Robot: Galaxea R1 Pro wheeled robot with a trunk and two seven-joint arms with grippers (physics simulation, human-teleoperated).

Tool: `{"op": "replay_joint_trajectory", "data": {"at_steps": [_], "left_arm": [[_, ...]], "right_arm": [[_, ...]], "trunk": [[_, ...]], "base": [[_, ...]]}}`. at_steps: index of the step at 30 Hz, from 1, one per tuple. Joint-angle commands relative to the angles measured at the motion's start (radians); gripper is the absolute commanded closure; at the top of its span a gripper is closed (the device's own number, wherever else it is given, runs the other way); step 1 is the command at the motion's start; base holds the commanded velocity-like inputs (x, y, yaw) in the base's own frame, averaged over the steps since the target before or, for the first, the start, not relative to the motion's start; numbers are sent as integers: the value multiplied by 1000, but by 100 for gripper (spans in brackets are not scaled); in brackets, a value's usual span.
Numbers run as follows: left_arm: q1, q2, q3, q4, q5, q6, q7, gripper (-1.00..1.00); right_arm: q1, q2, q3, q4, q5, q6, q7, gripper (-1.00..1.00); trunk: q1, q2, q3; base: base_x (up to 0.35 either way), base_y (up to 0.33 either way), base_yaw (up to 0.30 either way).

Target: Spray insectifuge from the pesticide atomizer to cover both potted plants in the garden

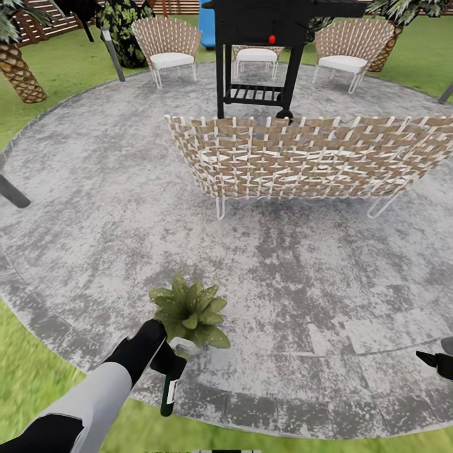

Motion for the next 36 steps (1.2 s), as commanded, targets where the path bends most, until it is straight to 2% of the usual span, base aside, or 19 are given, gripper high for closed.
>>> {"op": "replay_joint_trajectory", "data": {"at_steps": [1, 6, 9, 12, 21, 32, 36], "left_arm": [[0, 0, -2, -1, -10, 2, -9, 100], [0, 3, 5, -1, -10, 1, -9, 100], [0, 3, 39, -1, -11, 0, -9, 100], [1, 3, 56, -1, -12, 0, -9, 100], [3, 2, 58, -1, -12, 0, -9, 100], [3, 3, 58, -1, -12, 0, -9, 100], [3, 3, 70, -1, -12, 0, -9, 100]], "right_arm": [[-1, 0, -2, -1, 9, 2, 10, -100], [-1, 0, -2, -1, 9, 2, 10, -100], [-1, 0, -1, -1, 9, 1, 10, -100], [-1, 0, -1, -1, 9, 2, 10, -100], [-1, 0, 0, -1, 9, 2, 10, -100], [-1, 0, -1, -1, 9, 2, 10, -100], [-1, 0, -1, -1, 9, 1, 10, -100]], "trunk": [[0, 0, -1], [0, 0, -3], [0, 0, -4], [0, 0, -4], [0, 0, -4], [0, 0, -4], [0, 0, -4]], "base": [[0, 0, 224], [122, -103, 227], [245, -208, 111], [169, -158, 20], [10, -10, 23], [0, 0, 223], [0, 0, 230]]}}
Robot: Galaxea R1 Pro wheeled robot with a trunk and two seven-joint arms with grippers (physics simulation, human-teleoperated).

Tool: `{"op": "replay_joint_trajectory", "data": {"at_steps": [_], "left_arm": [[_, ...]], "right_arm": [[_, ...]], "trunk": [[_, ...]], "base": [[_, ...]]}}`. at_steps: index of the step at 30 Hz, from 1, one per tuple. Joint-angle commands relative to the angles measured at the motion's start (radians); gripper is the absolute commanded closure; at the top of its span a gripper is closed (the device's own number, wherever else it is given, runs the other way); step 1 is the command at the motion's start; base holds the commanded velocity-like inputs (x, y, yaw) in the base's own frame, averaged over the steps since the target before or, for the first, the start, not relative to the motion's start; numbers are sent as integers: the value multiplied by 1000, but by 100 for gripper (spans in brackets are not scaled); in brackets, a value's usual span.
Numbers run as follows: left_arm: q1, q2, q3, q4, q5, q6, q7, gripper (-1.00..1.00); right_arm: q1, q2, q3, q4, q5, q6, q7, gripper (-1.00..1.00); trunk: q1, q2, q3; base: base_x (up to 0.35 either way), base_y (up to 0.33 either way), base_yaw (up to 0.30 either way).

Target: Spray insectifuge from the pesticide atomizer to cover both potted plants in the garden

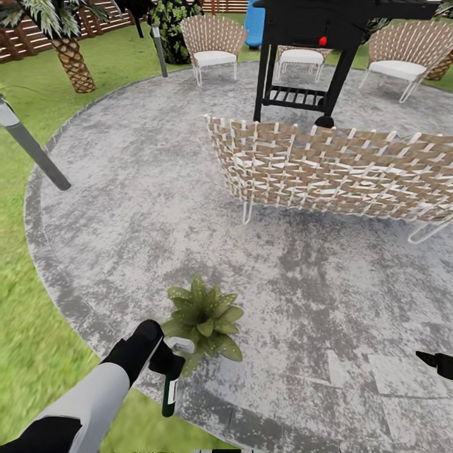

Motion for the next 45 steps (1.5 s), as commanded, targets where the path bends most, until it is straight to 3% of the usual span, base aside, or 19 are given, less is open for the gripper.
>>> {"op": "replay_joint_trajectory", "data": {"at_steps": [1, 18, 34, 45], "left_arm": [[0, 0, 5, -1, -10, 2, -9, 100], [0, 0, 14, -1, -10, 2, -9, 100], [0, -3, 11, 0, -13, 2, -8, 100], [0, -4, 10, 1, -13, 2, -8, 100]], "right_arm": [[-1, 0, -2, -1, 9, 2, 10, -100], [-1, 0, -3, -1, 9, 2, 10, -100], [-1, 0, -3, -1, 9, 1, 12, -100], [-1, 0, -3, -1, 9, 1, 12, -100]], "trunk": [[0, 0, -1], [0, 0, -1], [0, 0, -1], [0, 0, -1]], "base": [[0, -15, 220], [0, -275, 23], [0, -18, 2], [0, -153, 215]]}}
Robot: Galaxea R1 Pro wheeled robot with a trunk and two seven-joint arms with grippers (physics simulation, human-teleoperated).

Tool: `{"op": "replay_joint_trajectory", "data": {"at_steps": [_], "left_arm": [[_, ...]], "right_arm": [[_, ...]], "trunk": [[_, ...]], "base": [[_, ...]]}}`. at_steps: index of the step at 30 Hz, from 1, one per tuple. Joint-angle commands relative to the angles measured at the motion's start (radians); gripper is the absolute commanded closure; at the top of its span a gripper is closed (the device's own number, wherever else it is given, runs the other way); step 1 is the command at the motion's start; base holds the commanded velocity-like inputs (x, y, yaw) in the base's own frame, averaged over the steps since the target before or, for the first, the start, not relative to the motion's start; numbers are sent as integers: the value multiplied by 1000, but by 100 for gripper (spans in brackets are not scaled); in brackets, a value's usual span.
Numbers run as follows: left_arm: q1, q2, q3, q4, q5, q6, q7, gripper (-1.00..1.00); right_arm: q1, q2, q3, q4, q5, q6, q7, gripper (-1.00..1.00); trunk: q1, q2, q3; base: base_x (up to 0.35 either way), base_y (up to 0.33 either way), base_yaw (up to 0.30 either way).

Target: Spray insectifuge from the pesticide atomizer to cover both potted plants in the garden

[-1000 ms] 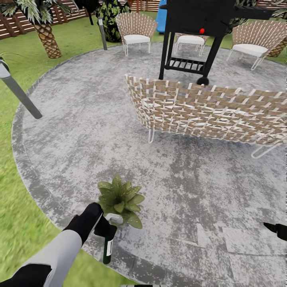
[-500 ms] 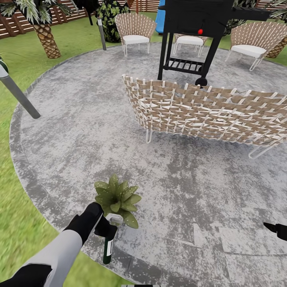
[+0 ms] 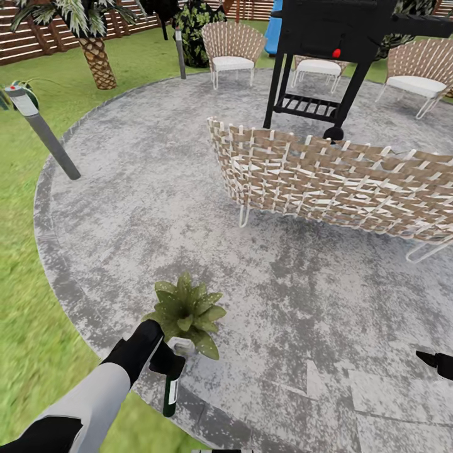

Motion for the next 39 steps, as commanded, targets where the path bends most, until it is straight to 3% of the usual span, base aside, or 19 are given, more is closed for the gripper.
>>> {"op": "replay_joint_trajectory", "data": {"at_steps": [1, 13, 31, 39], "left_arm": [[0, 0, -1, -1, -10, 3, -9, 100], [0, 0, -1, -1, -9, 3, -9, 100], [0, -1, 1, -21, -9, 4, -9, 100], [0, -22, 1, -36, -9, 6, -9, 100]], "right_arm": [[-1, 0, -2, 0, 10, 1, 10, -100], [-1, 0, -1, 0, 10, 2, 10, -100], [-1, 0, 0, 0, 10, 1, 10, -100], [-1, 0, 0, 0, 10, 1, 10, -100]], "trunk": [[0, 0, -1], [0, 0, -1], [0, 0, -1], [0, 0, -1]], "base": [[0, -334, 252], [0, -317, 71], [24, -36, 157], [184, -204, 7]]}}
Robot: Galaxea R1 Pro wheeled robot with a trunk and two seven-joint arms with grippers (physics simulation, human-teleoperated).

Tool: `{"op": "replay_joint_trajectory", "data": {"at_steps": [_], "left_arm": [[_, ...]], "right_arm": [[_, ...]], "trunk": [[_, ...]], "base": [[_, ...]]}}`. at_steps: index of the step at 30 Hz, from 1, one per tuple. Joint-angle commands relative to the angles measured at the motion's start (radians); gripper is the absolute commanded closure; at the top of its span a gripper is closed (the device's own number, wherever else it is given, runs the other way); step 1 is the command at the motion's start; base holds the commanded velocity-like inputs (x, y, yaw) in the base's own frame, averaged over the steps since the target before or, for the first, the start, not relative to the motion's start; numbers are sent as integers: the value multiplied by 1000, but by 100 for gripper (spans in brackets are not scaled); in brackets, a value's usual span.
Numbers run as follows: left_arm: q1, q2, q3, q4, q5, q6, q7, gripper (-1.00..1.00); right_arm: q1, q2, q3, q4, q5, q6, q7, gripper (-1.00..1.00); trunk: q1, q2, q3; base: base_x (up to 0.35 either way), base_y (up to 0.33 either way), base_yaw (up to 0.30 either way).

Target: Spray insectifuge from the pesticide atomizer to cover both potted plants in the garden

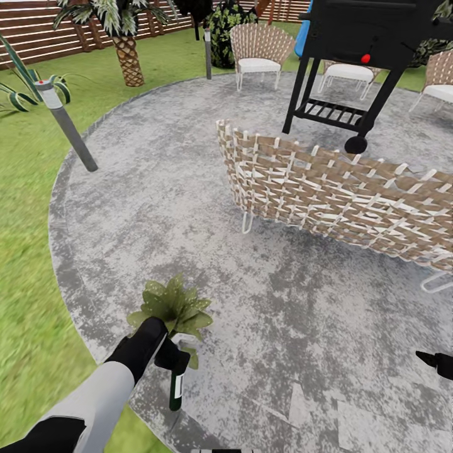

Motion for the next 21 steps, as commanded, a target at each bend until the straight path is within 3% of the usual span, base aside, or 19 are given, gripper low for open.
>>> {"op": "replay_joint_trajectory", "data": {"at_steps": [1, 21], "left_arm": [[0, -1, -1, -2, -11, 2, -9, 100], [-5, -15, -1, -51, -12, 6, -8, 100]], "right_arm": [[-1, 0, -2, -1, 10, 1, 10, -100], [-1, 0, -2, -1, 10, 1, 10, -100]], "trunk": [[0, 0, -1], [0, 0, -1]], "base": [[31, -49, 0], [2, -3, 0]]}}
